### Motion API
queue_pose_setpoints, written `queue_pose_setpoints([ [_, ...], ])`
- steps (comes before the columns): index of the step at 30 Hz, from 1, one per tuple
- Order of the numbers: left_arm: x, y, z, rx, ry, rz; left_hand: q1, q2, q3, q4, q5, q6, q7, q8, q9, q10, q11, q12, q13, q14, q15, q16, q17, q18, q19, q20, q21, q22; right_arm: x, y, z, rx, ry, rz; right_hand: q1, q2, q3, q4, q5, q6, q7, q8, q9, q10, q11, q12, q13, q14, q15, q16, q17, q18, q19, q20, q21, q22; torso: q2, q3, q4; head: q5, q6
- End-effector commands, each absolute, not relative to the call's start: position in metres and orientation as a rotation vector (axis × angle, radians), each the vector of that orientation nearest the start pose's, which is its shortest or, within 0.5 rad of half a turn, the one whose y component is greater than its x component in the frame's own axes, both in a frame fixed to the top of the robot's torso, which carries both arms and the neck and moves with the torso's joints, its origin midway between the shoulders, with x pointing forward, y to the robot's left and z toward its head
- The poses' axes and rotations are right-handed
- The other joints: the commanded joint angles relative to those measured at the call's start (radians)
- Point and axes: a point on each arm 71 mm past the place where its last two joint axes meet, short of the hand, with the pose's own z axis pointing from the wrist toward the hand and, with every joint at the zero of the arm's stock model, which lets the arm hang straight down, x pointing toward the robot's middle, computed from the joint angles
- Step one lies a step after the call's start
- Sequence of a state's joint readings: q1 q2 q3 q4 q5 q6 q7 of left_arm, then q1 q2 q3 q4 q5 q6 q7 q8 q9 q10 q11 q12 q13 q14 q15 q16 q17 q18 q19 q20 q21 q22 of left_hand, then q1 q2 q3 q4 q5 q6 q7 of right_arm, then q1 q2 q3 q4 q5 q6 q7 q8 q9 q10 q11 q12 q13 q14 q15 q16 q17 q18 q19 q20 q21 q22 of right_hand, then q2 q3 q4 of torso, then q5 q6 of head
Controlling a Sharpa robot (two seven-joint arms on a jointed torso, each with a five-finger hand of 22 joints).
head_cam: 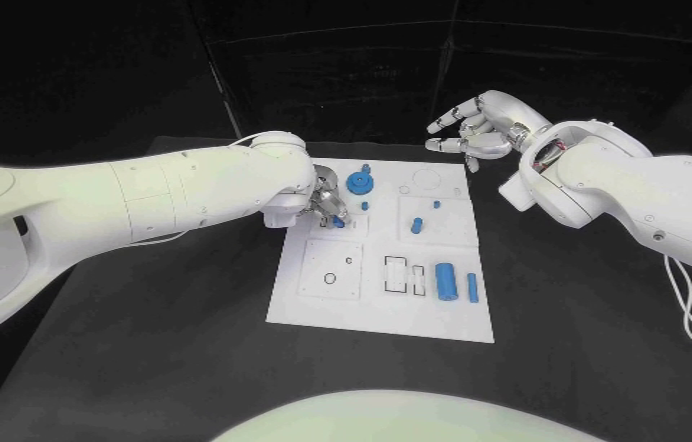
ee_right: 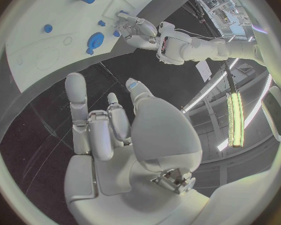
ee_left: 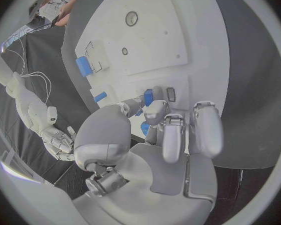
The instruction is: Assemble the parts on the task board
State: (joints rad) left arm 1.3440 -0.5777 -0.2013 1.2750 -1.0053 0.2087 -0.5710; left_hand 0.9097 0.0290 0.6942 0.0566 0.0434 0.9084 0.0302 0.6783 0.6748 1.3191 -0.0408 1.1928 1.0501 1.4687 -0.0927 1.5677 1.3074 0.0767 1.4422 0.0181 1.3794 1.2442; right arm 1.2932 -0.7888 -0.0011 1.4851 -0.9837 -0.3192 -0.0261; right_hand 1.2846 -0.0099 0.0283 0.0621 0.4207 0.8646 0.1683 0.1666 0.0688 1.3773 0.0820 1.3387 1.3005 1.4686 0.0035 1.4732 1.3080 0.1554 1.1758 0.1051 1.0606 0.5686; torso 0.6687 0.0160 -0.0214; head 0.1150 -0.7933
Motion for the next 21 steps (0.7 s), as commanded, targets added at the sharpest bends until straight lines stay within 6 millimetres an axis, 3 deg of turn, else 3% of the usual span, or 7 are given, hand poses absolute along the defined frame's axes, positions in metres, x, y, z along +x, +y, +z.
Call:
queue_pose_setpoints([
  [1, 0.5184, 0.1673, -0.2288, -0.069, 2.438, -0.209, 0.003, 0.011, 0.023, -0.03, 0.003, 0.01, -0.003, 0.003, 0.0, 0.004, -0.001, 0.002, -0.001, 0.102, -0.006, 0.003, 0.263, -0.01, 0.0, -0.006, 0.003, -0.001, 0.5126, -0.1847, -0.1273, 0.209, 1.637, 0.954, 0.012, 0.002, 0.0, 0.008, 0.004, -0.005, -0.002, 0.006, -0.001, -0.001, -0.006, 0.001, -0.001, 0.058, -0.007, -0.004, 0.057, 0.01, -0.001, -0.005, -0.005, -0.001, 0.0, 0.0001, -0.0011, 0.0, -0.001],
  [13, 0.5204, 0.1641, -0.2286, -0.07, 2.433, -0.209, -0.015, 0.016, 0.008, -0.019, 0.003, 0.015, -0.004, 0.006, 0.003, 0.008, -0.002, 0.005, 0.004, 0.102, -0.008, 0.003, 0.263, -0.01, 0.001, -0.009, 0.004, 0.001, 0.5126, -0.1831, -0.1272, 0.205, 1.636, 0.958, 0.013, 0.002, 0.001, 0.008, 0.007, -0.005, -0.002, 0.006, -0.001, -0.001, -0.006, 0.001, -0.001, 0.058, -0.007, -0.004, 0.057, 0.011, -0.002, -0.005, -0.006, -0.002, 0.0, 0.0, -0.0007, -0.001, -0.001],
  [14, 0.5205, 0.1639, -0.2287, -0.068, 2.434, -0.209, -0.021, 0.013, 0.002, -0.014, 0.003, 0.016, -0.004, 0.006, 0.003, 0.007, -0.002, 0.005, 0.003, 0.102, -0.008, 0.003, 0.263, -0.01, 0.002, -0.009, 0.004, 0.002, 0.5127, -0.1832, -0.1273, 0.205, 1.636, 0.958, 0.014, 0.002, 0.001, 0.009, 0.012, -0.005, -0.002, 0.007, -0.001, -0.002, -0.006, 0.001, -0.002, 0.058, -0.007, -0.004, 0.057, 0.011, -0.001, -0.005, -0.006, -0.001, 0.0, 0.0, -0.0007, -0.001, -0.002],
  [17, 0.5207, 0.1635, -0.2289, -0.065, 2.437, -0.207, -0.048, -0.026, -0.036, -0.009, 0.003, 0.017, -0.004, 0.007, 0.005, 0.007, -0.002, 0.003, 0.0, 0.102, -0.008, 0.003, 0.263, -0.01, 0.001, -0.009, 0.003, 0.001, 0.5128, -0.1833, -0.1273, 0.205, 1.635, 0.957, 0.018, 0.001, 0.004, 0.012, 0.032, -0.006, -0.002, 0.008, -0.001, -0.002, -0.007, 0.001, -0.002, 0.058, -0.008, -0.005, 0.057, 0.011, -0.001, -0.005, -0.007, -0.002, 0.0, -0.0004, -0.0004, -0.002, -0.002],
  [21, 0.5208, 0.1633, -0.229, -0.063, 2.44, -0.205, -0.069, -0.046, -0.069, -0.003, 0.003, 0.02, -0.006, 0.007, 0.006, 0.007, -0.003, 0.003, 0.0, 0.102, -0.009, 0.003, 0.263, -0.01, 0.002, -0.01, 0.003, 0.001, 0.5129, -0.1833, -0.1272, 0.202, 1.634, 0.954, 0.019, 0.001, 0.004, 0.013, 0.037, -0.006, -0.002, 0.008, -0.001, -0.002, -0.007, 0.001, -0.002, 0.058, -0.008, -0.005, 0.057, 0.011, -0.001, -0.006, -0.007, -0.002, 0.0, -0.0005, 0.0004, -0.003, -0.001],
])
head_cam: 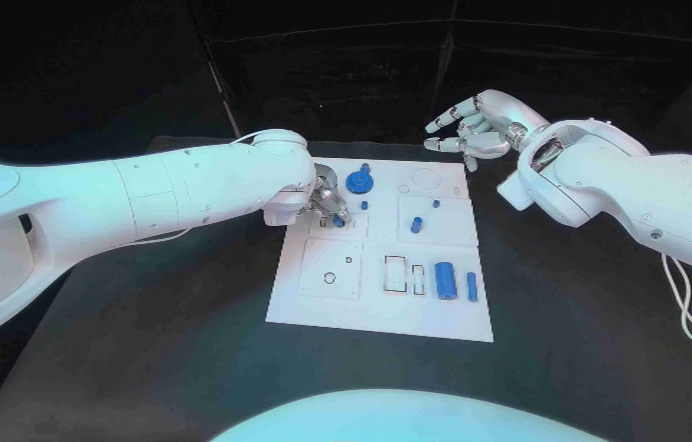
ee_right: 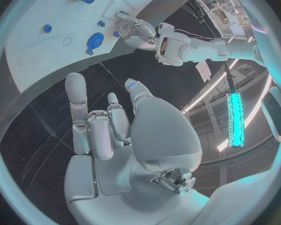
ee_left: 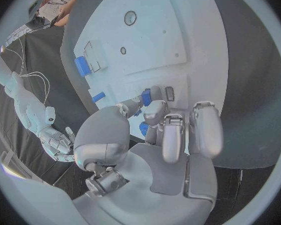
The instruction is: Assemble the parts on the task board
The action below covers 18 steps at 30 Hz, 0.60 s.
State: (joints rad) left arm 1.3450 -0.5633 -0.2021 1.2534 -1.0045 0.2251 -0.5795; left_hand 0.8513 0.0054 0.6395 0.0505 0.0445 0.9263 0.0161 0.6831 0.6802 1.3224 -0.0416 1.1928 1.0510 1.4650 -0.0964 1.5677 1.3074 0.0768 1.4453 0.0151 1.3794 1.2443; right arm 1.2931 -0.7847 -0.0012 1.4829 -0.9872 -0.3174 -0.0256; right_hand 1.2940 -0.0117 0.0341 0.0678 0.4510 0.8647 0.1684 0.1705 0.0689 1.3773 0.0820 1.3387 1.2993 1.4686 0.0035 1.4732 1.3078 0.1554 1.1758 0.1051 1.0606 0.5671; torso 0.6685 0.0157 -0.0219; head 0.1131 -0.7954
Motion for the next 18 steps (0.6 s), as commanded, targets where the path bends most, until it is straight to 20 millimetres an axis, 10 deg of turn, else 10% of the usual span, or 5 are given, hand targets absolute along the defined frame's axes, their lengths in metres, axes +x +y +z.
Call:
queue_pose_setpoints([
  [1, 0.5209, 0.1633, -0.2291, -0.063, 2.441, -0.205, -0.016, -0.025, -0.021, 0.006, 0.002, 0.003, 0.008, 0.002, 0.001, 0.004, -0.002, 0.004, 0.0, 0.106, -0.005, 0.003, 0.263, -0.01, -0.001, -0.007, 0.003, 0.001, 0.5129, -0.1833, -0.1272, 0.201, 1.633, 0.954, 0.01, 0.003, -0.001, 0.007, 0.009, -0.006, -0.002, 0.005, -0.001, -0.002, -0.007, 0.001, -0.001, 0.058, -0.008, -0.005, 0.057, 0.011, -0.001, -0.006, -0.007, -0.001, 0.0, -0.0001, 0.0009, -0.001, 0.001],
  [18, 0.5236, 0.1639, -0.2288, -0.075, 2.43, -0.203, -0.061, 0.004, -0.062, 0.045, 0.002, 0.012, 0.004, -0.006, -0.002, 0.01, -0.006, 0.009, 0.007, 0.106, -0.008, 0.003, 0.263, -0.012, 0.002, -0.01, 0.005, 0.008, 0.513, -0.1825, -0.1273, 0.198, 1.635, 0.953, 0.013, 0.002, 0.001, 0.009, 0.02, -0.007, -0.002, 0.006, -0.001, -0.002, -0.007, 0.001, -0.001, 0.058, -0.008, -0.005, 0.057, 0.011, 0.0, -0.006, -0.007, -0.002, 0.0, -0.0004, -0.0003, -0.002, 0.002],
])
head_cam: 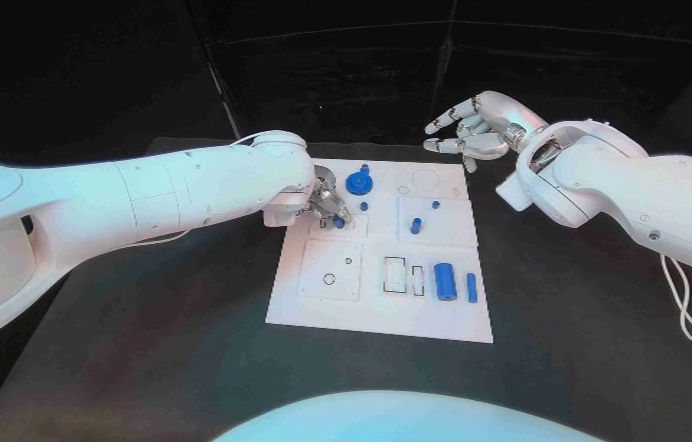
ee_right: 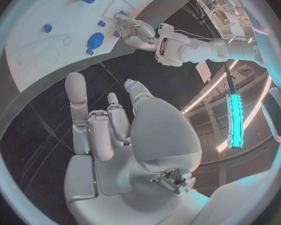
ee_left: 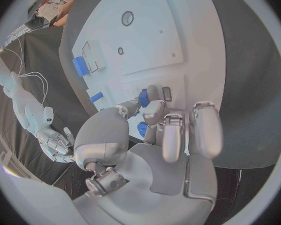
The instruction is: Assemble the parts on the task board
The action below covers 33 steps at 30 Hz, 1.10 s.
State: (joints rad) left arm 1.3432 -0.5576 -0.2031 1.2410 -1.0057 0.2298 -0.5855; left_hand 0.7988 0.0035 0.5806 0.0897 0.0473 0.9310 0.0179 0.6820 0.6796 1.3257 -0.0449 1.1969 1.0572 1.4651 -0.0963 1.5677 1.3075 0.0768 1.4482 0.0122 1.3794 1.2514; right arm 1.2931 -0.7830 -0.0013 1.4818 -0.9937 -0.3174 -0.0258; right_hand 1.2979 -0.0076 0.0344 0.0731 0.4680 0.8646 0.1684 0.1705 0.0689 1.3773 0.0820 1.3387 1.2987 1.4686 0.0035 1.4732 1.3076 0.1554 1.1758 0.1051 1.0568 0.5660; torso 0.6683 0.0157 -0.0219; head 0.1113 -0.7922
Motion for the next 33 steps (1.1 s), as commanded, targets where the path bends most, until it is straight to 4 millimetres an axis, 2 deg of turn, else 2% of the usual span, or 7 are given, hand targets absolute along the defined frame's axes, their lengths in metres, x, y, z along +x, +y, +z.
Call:
queue_pose_setpoints([
  [1, 0.5236, 0.1638, -0.2288, -0.075, 2.43, -0.203, -0.009, 0.006, -0.003, 0.006, -0.001, 0.007, 0.002, -0.004, -0.001, 0.007, -0.003, 0.006, 0.001, 0.106, -0.009, 0.003, 0.263, -0.012, -0.001, -0.007, 0.006, 0.001, 0.513, -0.1824, -0.1273, 0.198, 1.635, 0.953, 0.009, -0.002, 0.001, 0.004, 0.004, -0.007, -0.002, 0.006, -0.001, -0.002, -0.007, 0.001, -0.001, 0.058, -0.008, -0.005, 0.057, 0.011, 0.0, -0.006, -0.003, -0.001, 0.0, -0.0004, 0.0002, -0.001, -0.001],
  [6, 0.5235, 0.1633, -0.2289, -0.072, 2.431, -0.205, -0.01, 0.002, -0.007, 0.005, -0.001, 0.007, 0.002, -0.005, -0.001, 0.007, -0.003, 0.006, 0.001, 0.106, -0.009, 0.003, 0.263, -0.011, -0.001, -0.007, 0.005, 0.001, 0.5131, -0.1821, -0.1274, 0.197, 1.635, 0.954, 0.01, -0.003, 0.001, 0.004, 0.005, -0.007, -0.002, 0.006, -0.001, -0.003, -0.007, 0.001, -0.001, 0.058, -0.008, -0.005, 0.058, 0.011, 0.0, -0.006, -0.004, -0.001, 0.0, -0.0001, 0.0005, -0.002, -0.003],
  [15, 0.5234, 0.162, -0.2286, -0.072, 2.427, -0.213, -0.024, -0.03, -0.037, 0.001, -0.001, 0.01, 0.001, -0.007, -0.001, 0.008, -0.003, 0.005, 0.001, 0.106, -0.009, 0.003, 0.263, -0.012, -0.001, -0.008, 0.005, 0.002, 0.5132, -0.1819, -0.1274, 0.197, 1.636, 0.954, 0.01, -0.003, 0.001, 0.005, 0.007, -0.007, -0.002, 0.006, -0.001, -0.003, -0.007, 0.001, -0.001, 0.058, -0.008, -0.005, 0.057, 0.011, 0.0, -0.006, -0.004, -0.001, 0.0, -0.0003, 0.0007, -0.002, -0.003],
  [25, 0.5247, 0.1619, -0.2286, -0.077, 2.423, -0.211, -0.05, -0.039, -0.079, 0.021, -0.001, 0.021, -0.001, -0.007, 0.0, 0.013, -0.005, 0.011, 0.008, 0.106, -0.011, 0.003, 0.263, -0.012, 0.001, -0.009, 0.007, 0.006, 0.5135, -0.1814, -0.1274, 0.197, 1.634, 0.954, 0.01, -0.003, 0.001, 0.005, 0.007, -0.007, -0.002, 0.006, -0.001, -0.003, -0.007, 0.001, -0.001, 0.058, -0.008, -0.005, 0.057, 0.011, 0.0, -0.006, -0.004, -0.001, 0.0, 0.0, -0.0001, -0.002, -0.003],
  [33, 0.5249, 0.1621, -0.2287, -0.077, 2.424, -0.21, -0.057, -0.037, -0.097, 0.03, -0.001, 0.024, -0.003, -0.007, 0.001, 0.015, -0.007, 0.013, 0.011, 0.106, -0.012, 0.003, 0.263, -0.013, 0.002, -0.01, 0.007, 0.008, 0.5139, -0.1815, -0.1276, 0.199, 1.635, 0.952, 0.011, -0.003, 0.002, 0.006, 0.011, -0.007, -0.002, 0.007, -0.001, -0.004, -0.007, 0.0, -0.003, 0.057, -0.008, -0.007, 0.055, 0.011, -0.001, -0.006, -0.005, -0.002, 0.001, -0.0005, 0.0004, -0.003, -0.006],
])
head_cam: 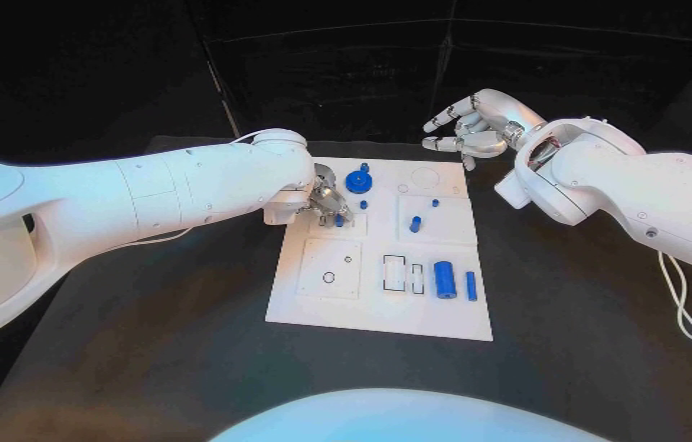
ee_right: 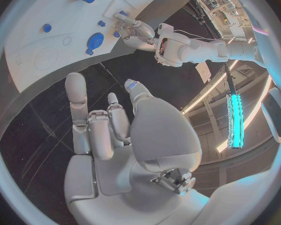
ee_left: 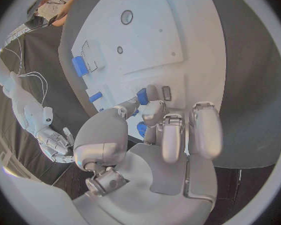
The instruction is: Assemble the parts on the task board
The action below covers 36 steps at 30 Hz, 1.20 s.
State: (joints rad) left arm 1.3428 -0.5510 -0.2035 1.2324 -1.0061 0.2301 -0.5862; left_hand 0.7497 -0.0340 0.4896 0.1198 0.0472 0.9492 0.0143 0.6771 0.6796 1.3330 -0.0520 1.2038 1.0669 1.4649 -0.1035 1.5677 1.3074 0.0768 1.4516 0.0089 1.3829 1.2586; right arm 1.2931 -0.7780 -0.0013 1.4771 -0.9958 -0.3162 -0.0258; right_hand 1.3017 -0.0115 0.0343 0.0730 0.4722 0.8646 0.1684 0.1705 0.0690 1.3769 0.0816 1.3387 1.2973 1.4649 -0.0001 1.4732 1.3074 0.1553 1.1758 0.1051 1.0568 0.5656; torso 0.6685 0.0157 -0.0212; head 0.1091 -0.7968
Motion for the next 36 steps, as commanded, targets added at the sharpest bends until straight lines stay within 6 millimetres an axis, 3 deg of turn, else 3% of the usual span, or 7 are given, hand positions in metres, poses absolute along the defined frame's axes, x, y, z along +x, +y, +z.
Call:
queue_pose_setpoints([
  [1, 0.525, 0.162, -0.229, -0.077, 2.424, -0.21, -0.008, 0.0, -0.008, 0.0, -0.001, 0.006, 0.001, -0.002, 0.001, 0.008, 0.0, 0.006, 0.001, 0.106, -0.005, 0.003, 0.263, -0.013, -0.001, -0.007, 0.004, 0.001, 0.514, -0.181, -0.128, 0.199, 1.635, 0.952, 0.007, 0.0, 0.002, 0.006, 0.007, -0.007, -0.002, 0.007, -0.001, -0.003, -0.007, 0.0, -0.001, 0.061, -0.004, -0.007, 0.055, 0.011, -0.001, -0.006, -0.005, -0.002, 0.0, -0.0005, -0.0001, -0.001, -0.001],
  [12, 0.526, 0.163, -0.228, -0.084, 2.417, -0.211, -0.018, 0.003, -0.033, 0.016, -0.001, 0.008, -0.001, -0.002, 0.001, 0.009, -0.001, 0.006, 0.001, 0.106, -0.006, 0.003, 0.263, -0.013, -0.001, -0.008, 0.004, 0.002, 0.514, -0.181, -0.128, 0.2, 1.635, 0.952, 0.008, 0.001, 0.003, 0.006, 0.007, -0.007, -0.002, 0.007, -0.001, -0.004, -0.006, -0.001, -0.002, 0.061, -0.004, -0.007, 0.055, 0.011, -0.001, -0.006, -0.005, -0.003, 0.0, -0.0006, -0.0002, -0.001, 0.001],
  [17, 0.526, 0.165, -0.227, -0.101, 2.399, -0.221, -0.048, -0.048, -0.122, 0.042, -0.001, 0.01, -0.002, -0.003, 0.002, 0.009, -0.002, 0.005, 0.001, 0.106, -0.007, 0.003, 0.263, -0.013, -0.001, -0.009, 0.003, 0.001, 0.514, -0.181, -0.128, 0.199, 1.633, 0.952, 0.008, 0.001, 0.003, 0.006, 0.008, -0.007, -0.002, 0.007, -0.001, -0.004, -0.006, -0.001, -0.003, 0.061, -0.004, -0.007, 0.054, 0.011, -0.002, -0.006, -0.006, -0.005, 0.0, -0.0015, 0.0001, -0.003, 0.001],
  [19, 0.526, 0.166, -0.226, -0.109, 2.388, -0.229, -0.051, -0.058, -0.157, 0.054, -0.001, 0.011, -0.003, -0.004, 0.003, 0.01, -0.002, 0.006, 0.002, 0.106, -0.007, 0.003, 0.263, -0.013, -0.001, -0.01, 0.003, 0.002, 0.514, -0.181, -0.128, 0.199, 1.633, 0.952, 0.008, 0.0, 0.003, 0.006, 0.008, -0.007, -0.002, 0.007, -0.001, -0.005, -0.006, -0.002, -0.003, 0.061, -0.004, -0.008, 0.053, 0.011, -0.002, -0.006, -0.007, -0.006, 0.0, -0.001, 0.0004, -0.004, 0.002],
  [29, 0.531, 0.166, -0.203, -0.167, 2.321, -0.298, -0.006, -0.045, -0.248, 0.082, -0.001, 0.002, -0.001, -0.011, 0.004, -0.001, -0.001, -0.009, -0.016, 0.106, -0.008, 0.003, 0.263, -0.01, -0.005, -0.011, -0.006, -0.009, 0.515, -0.182, -0.128, 0.2, 1.632, 0.95, 0.008, 0.0, 0.003, 0.007, 0.008, -0.007, -0.002, 0.007, -0.002, -0.005, -0.006, -0.002, -0.004, 0.06, -0.004, -0.008, 0.052, 0.012, -0.003, -0.006, -0.007, -0.007, -0.001, -0.0003, 0.0006, -0.005, 0.007],
  [36, 0.537, 0.173, -0.171, -0.202, 2.262, -0.33, 0.049, -0.033, -0.3, 0.084, -0.001, -0.023, 0.009, -0.021, 0.005, -0.021, 0.007, -0.024, -0.037, 0.106, -0.001, 0.003, 0.263, -0.007, -0.011, -0.006, -0.018, -0.024, 0.516, -0.182, -0.128, 0.202, 1.631, 0.948, 0.007, 0.0, 0.003, 0.007, 0.009, -0.008, -0.002, 0.007, -0.002, -0.007, -0.006, -0.004, -0.005, 0.06, -0.004, -0.009, 0.05, 0.012, -0.004, -0.006, -0.009, -0.01, 0.0, 0.0003, 0.0003, -0.004, 0.014],
])
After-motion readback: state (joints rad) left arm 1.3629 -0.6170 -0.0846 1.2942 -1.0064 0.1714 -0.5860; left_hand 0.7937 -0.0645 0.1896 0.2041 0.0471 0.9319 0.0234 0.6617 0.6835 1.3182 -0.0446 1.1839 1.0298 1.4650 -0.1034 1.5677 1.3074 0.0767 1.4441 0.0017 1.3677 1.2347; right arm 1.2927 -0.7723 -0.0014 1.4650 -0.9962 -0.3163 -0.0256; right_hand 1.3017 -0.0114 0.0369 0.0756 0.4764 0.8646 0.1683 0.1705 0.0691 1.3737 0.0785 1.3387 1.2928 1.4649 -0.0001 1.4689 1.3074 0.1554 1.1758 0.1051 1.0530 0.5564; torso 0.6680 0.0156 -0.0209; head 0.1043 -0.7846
